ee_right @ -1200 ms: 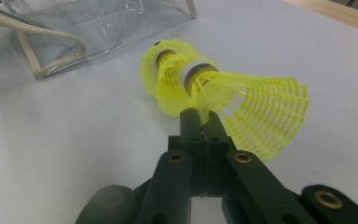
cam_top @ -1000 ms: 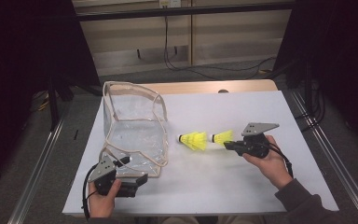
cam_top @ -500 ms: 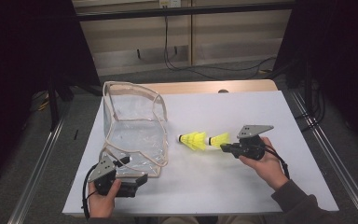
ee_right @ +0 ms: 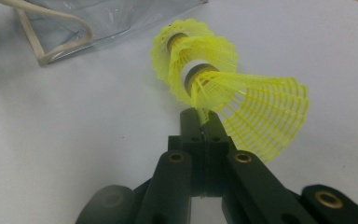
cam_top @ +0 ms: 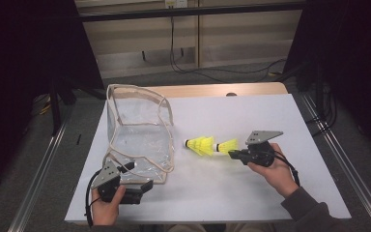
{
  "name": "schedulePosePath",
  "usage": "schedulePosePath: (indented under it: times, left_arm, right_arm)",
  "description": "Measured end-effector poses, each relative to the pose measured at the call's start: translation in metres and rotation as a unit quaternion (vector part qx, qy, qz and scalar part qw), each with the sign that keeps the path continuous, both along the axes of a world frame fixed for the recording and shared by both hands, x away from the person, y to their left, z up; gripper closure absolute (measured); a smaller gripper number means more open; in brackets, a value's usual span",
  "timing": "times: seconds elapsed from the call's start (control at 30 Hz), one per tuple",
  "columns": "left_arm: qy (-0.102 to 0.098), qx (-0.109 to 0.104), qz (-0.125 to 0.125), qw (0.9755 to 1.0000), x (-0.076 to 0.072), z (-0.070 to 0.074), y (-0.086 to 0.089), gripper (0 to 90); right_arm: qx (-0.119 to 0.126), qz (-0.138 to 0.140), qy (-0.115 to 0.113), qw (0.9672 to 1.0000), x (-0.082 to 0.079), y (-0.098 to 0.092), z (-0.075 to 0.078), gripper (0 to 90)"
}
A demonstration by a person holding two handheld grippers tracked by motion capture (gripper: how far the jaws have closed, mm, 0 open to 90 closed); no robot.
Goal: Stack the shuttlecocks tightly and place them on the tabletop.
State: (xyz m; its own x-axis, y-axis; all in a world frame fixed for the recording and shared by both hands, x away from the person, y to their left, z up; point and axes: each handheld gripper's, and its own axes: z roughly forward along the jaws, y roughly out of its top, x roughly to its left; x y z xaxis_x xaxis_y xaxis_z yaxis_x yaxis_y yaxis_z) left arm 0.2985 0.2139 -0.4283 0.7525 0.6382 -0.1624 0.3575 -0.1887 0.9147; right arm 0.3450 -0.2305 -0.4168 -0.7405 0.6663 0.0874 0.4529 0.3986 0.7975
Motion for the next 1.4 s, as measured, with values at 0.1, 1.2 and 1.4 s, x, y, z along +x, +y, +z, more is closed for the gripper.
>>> schedulePosePath:
  times: [0.1, 1.2, 1.4]
  left_arm:
    - [0.0, 0.001, 0.001, 1.0, 0.0, 0.0, -0.0001, 2.0]
    - [0.0, 0.001, 0.0, 1.0, -0.0001, 0.0001, 0.0001, 2.0]
    - [0.0, 0.0, 0.0, 1.0, 0.0, 0.0002, 0.0001, 1.9]
  right_arm:
    - [-0.001, 0.0, 0.0, 1.0, -0.0004, 0.0006, -0.0007, 90.0]
    - [0.0, -0.008, 0.001, 1.0, 0.0036, 0.0046, -0.0069, 90.0]
    - [0.003, -0.01, 0.002, 0.9999, 0.0044, 0.0055, -0.008, 90.0]
